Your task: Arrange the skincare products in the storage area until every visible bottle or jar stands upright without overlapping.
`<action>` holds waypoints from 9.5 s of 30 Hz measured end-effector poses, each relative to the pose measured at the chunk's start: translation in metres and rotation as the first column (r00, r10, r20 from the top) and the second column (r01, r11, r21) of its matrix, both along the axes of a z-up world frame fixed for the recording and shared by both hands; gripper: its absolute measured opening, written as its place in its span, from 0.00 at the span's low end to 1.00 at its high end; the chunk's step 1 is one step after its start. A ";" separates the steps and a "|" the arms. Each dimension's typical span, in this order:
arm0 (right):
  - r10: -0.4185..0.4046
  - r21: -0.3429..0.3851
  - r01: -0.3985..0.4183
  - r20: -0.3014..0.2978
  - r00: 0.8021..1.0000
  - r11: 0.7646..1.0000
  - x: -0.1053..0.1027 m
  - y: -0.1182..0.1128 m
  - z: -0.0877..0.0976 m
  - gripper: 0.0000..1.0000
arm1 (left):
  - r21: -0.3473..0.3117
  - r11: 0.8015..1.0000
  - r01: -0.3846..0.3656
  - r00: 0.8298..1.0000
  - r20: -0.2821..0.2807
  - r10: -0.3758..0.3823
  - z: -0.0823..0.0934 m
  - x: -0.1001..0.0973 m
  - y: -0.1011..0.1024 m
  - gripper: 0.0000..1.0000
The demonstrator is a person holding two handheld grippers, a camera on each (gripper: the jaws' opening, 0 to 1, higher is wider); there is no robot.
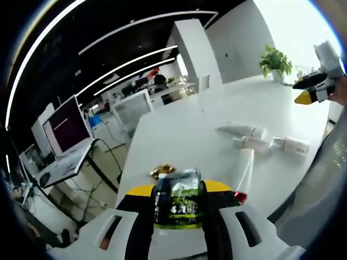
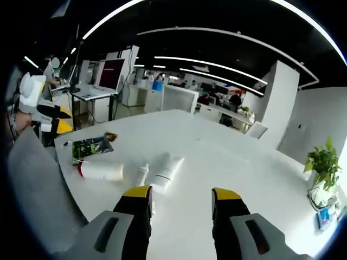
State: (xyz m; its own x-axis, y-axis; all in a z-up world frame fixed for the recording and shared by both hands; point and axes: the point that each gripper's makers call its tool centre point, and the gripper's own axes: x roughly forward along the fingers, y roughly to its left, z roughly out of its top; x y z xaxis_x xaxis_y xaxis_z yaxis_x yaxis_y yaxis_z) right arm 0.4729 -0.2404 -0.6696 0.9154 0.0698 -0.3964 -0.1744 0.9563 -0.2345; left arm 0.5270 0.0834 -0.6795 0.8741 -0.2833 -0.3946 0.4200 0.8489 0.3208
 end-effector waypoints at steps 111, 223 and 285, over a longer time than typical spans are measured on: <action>0.056 0.039 -0.041 -0.696 0.716 0.998 0.177 0.046 -0.142 0.40 | -0.087 0.994 -0.062 0.998 -0.018 0.061 0.002 0.004 0.009 0.44; -0.028 -0.018 0.023 -0.783 0.621 1.000 0.178 0.053 -0.137 0.23 | 0.028 0.999 -0.016 1.000 -0.020 0.017 -0.005 0.002 0.003 0.26; 0.396 0.284 -0.367 -0.052 0.917 0.886 0.049 0.153 0.008 0.24 | -0.839 0.514 0.179 0.803 -0.176 -0.569 0.054 -0.008 -0.139 0.27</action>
